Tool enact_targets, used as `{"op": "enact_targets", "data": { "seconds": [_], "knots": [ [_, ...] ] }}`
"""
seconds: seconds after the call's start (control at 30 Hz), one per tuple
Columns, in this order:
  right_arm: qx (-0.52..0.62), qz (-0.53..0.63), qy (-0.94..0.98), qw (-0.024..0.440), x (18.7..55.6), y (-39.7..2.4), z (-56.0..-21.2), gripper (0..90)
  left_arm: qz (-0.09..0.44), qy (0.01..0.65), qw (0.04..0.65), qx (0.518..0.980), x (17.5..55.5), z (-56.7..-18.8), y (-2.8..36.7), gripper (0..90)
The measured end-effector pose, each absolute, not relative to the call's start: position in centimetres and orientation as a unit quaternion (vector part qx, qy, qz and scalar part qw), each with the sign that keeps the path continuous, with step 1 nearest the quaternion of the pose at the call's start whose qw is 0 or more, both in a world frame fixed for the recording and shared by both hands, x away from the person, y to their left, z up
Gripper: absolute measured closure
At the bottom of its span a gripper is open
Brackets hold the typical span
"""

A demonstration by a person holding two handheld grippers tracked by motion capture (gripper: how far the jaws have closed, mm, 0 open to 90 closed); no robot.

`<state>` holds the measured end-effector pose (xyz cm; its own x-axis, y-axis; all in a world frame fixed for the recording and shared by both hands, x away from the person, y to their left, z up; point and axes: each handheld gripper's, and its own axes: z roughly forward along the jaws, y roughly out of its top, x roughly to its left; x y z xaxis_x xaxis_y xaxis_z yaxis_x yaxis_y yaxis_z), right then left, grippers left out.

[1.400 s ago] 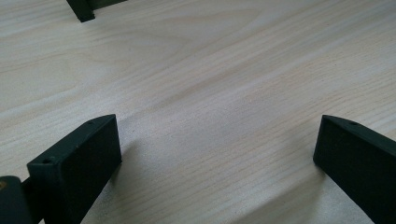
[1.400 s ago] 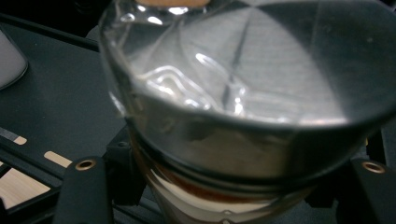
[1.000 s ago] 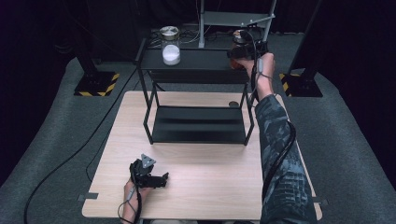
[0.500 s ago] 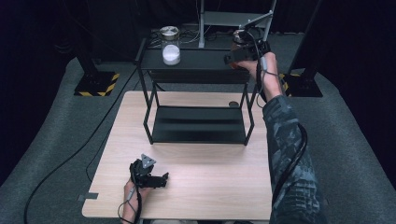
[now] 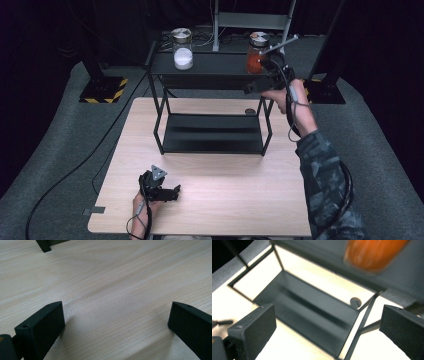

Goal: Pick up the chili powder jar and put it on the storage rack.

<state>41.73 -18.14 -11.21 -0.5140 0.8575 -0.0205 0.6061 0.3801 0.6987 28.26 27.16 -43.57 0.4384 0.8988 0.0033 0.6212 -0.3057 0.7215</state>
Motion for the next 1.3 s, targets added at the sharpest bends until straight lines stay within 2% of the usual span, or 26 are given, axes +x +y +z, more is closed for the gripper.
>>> {"op": "enact_targets", "data": {
  "seconds": [0.2,0.23,0.27,0.37,0.4,0.47,0.63,0.77,0.83,1.0,1.07,1.3],
  "knots": [
    [0.441,0.327,0.815,0.186,38.5,-19.3,-16.6,0.0,0.210,0.487,0.332,0.780,28.2,-43.6,27.1,0.4],
    [0.439,0.329,0.816,0.182,37.4,-19.8,-18.6,0.0,0.210,0.487,0.332,0.781,28.2,-43.6,27.1,0.4],
    [0.439,0.329,0.816,0.182,37.4,-19.8,-18.6,0.0,0.210,0.487,0.332,0.781,28.2,-43.6,27.1,0.4],
    [0.435,0.333,0.817,0.181,35.8,-20.5,-22.0,0.0,0.210,0.487,0.332,0.780,28.2,-43.6,27.1,0.4],
    [0.429,0.335,0.819,0.183,34.6,-20.8,-24.3,0.0,0.210,0.487,0.331,0.781,28.2,-43.6,27.1,0.4],
    [0.428,0.335,0.818,0.186,34.0,-21.0,-25.4,0.0,0.208,0.487,0.332,0.781,28.3,-43.6,27.2,0.4],
    [0.429,0.329,0.811,0.223,29.9,-21.1,-32.1,0.0,0.208,0.488,0.332,0.780,28.3,-43.6,27.2,0.3],
    [0.455,0.349,0.793,0.204,27.7,-22.8,-37.7,0.0,0.207,0.488,0.333,0.780,28.3,-43.6,27.2,0.4],
    [0.469,0.347,0.785,0.209,26.4,-23.6,-41.0,0.0,0.208,0.488,0.332,0.780,28.3,-43.6,27.2,0.4],
    [0.476,0.343,0.779,0.221,25.4,-24.3,-43.2,0.0,0.207,0.488,0.332,0.780,28.3,-43.6,27.2,0.4],
    [0.473,0.358,0.771,0.233,24.8,-24.6,-43.4,0.0,0.207,0.488,0.332,0.780,28.3,-43.6,27.2,0.3],
    [0.470,0.361,0.774,0.224,24.9,-24.8,-43.6,0.0,0.208,0.488,0.333,0.780,28.3,-43.6,27.2,0.4]
  ]
}}
